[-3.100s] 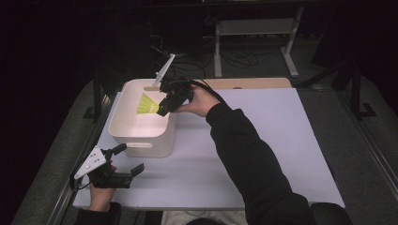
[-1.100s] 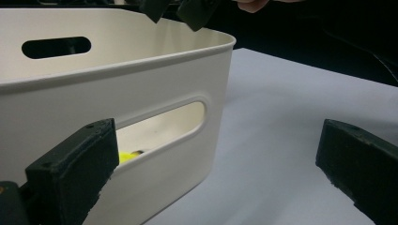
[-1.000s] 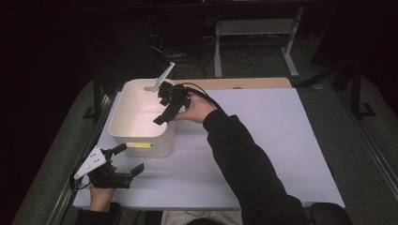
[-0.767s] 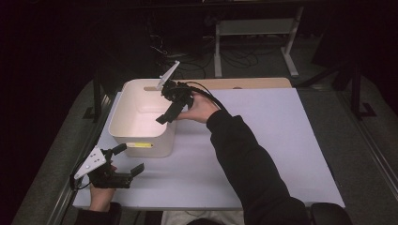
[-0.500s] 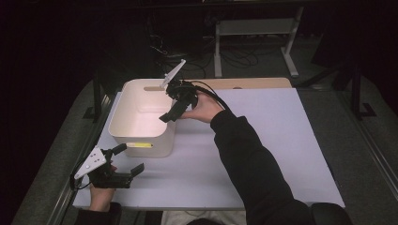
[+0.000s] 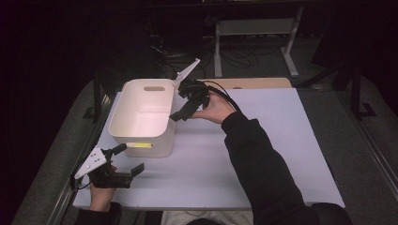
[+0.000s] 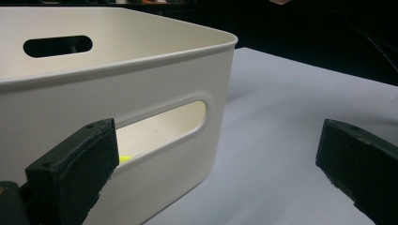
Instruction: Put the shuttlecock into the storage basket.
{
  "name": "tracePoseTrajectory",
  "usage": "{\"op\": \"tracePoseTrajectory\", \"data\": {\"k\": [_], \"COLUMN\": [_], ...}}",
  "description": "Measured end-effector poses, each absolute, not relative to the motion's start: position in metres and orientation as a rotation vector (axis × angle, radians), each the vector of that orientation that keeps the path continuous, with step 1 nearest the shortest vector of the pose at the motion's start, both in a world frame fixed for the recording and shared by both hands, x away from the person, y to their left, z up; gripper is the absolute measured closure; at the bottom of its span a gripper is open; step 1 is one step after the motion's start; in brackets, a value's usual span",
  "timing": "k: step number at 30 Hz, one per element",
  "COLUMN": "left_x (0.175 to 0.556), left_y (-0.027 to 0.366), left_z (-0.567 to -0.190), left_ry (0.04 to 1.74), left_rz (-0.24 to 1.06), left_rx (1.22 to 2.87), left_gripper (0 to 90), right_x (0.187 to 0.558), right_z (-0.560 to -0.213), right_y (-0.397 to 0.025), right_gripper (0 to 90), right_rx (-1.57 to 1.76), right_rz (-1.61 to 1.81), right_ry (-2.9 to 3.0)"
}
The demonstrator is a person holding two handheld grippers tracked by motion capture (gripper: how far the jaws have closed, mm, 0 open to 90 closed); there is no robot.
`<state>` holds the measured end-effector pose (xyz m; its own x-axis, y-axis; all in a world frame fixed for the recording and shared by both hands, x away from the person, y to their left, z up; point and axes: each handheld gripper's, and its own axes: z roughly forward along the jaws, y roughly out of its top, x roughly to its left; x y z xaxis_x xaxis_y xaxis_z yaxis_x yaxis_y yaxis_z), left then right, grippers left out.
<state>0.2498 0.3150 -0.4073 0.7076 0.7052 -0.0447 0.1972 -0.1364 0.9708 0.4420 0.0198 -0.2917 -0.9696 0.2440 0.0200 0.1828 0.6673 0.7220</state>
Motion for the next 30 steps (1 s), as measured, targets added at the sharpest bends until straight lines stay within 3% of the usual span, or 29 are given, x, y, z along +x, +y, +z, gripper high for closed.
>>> {"op": "tracePoseTrajectory", "data": {"k": [30], "left_x": [0.25], "left_y": [0.315], "left_z": [-0.408], "left_ry": [0.735], "left_rz": [0.517], "left_rx": [1.689], "left_gripper": [0.0], "right_x": [0.435], "right_z": [-0.287], "right_y": [-0.027], "right_gripper": [0.0], "right_rx": [0.438], "right_rz": [1.234], "right_ry": [2.725]}}
